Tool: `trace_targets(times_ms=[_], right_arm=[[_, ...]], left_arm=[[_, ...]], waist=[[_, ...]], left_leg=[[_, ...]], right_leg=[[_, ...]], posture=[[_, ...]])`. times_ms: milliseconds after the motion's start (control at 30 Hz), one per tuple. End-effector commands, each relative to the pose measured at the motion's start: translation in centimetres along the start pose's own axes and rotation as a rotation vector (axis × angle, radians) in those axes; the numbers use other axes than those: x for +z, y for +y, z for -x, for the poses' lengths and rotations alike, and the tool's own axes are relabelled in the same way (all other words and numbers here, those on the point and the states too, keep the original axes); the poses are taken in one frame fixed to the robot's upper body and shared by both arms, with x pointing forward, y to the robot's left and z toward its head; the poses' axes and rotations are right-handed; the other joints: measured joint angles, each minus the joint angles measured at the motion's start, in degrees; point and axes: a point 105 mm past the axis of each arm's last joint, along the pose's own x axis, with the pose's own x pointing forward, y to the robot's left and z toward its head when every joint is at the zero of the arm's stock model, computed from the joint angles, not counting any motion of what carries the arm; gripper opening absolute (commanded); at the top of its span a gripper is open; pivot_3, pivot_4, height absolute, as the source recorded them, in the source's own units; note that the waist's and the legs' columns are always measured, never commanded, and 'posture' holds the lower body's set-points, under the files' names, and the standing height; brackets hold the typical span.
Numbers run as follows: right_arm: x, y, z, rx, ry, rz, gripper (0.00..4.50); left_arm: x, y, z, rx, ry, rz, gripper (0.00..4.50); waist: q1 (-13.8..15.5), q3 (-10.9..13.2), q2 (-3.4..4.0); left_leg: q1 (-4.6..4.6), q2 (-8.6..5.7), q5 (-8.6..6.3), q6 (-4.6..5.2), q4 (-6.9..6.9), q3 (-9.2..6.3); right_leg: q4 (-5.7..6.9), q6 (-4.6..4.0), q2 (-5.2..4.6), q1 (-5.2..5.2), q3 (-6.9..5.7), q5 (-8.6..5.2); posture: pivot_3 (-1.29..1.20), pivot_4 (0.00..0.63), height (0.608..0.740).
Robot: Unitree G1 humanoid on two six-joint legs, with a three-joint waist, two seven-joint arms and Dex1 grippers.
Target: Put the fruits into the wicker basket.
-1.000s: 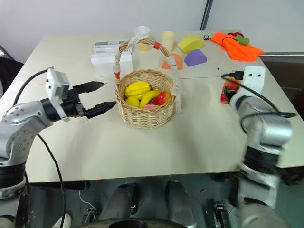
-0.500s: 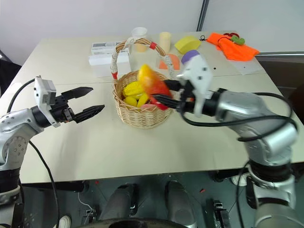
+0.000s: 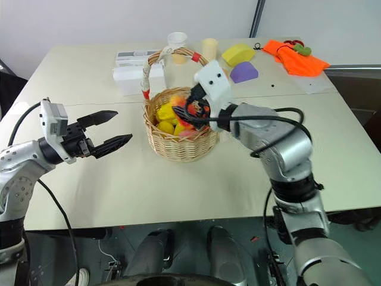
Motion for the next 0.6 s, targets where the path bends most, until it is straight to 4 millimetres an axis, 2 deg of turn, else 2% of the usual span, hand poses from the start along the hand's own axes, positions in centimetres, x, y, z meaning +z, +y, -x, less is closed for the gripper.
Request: trace_targets(times_ms=[33,133,267,433,600], right_arm=[[1.7,1.5,3.1,0.099,-0.106,0.067,3.48],[0.0,2.0,5.7,0.112,-0.068,0.044,3.48],[-1.5,-0.3,6.7,-0.038,-0.039,-0.003,3.48],[-3.0,-3.3,4.9,-0.211,-0.023,-0.017,3.48],[-3.1,-4.0,1.5,-0.238,-0.084,-0.093,3.48]], left_arm=[[1.2,-0.3,-0.1,-0.009,-0.037,-0.029,4.5],[1.2,-0.5,-0.5,-0.021,-0.05,-0.02,4.5],[1.2,-0.8,-1.1,-0.04,-0.064,-0.008,4.5],[1.3,-1.0,-1.9,-0.06,-0.079,-0.007,4.5],[1.6,-1.3,-2.2,-0.072,-0.096,-0.009,4.5]], waist=[[-0.07,0.0,0.0],[0.0,-0.01,-0.02],[-0.28,-0.01,-0.02],[-0.39,-0.02,-0.03],[-0.35,-0.02,-0.03]], left_leg=[[0.01,0.0,0.0,0.0,0.0,0.01],[0.12,0.04,-0.01,0.01,0.0,-0.03],[0.19,0.05,0.0,0.01,0.05,0.06],[0.39,0.08,0.0,0.01,0.05,0.13],[0.36,0.09,0.0,0.01,0.02,0.14]], right_leg=[[0.0,0.0,0.01,0.01,0.0,0.0],[0.0,0.02,0.08,0.14,-0.02,-0.02],[0.02,-0.04,0.11,0.17,0.06,-0.02],[0.04,-0.26,0.2,0.29,0.13,-0.12],[0.04,-0.03,0.21,0.25,0.15,0.0]], posture=[[0.0,0.15,0.74],[0.0,0.15,0.74],[0.0,0.15,0.74],[0.0,0.15,0.74],[0.0,0.15,0.74]])
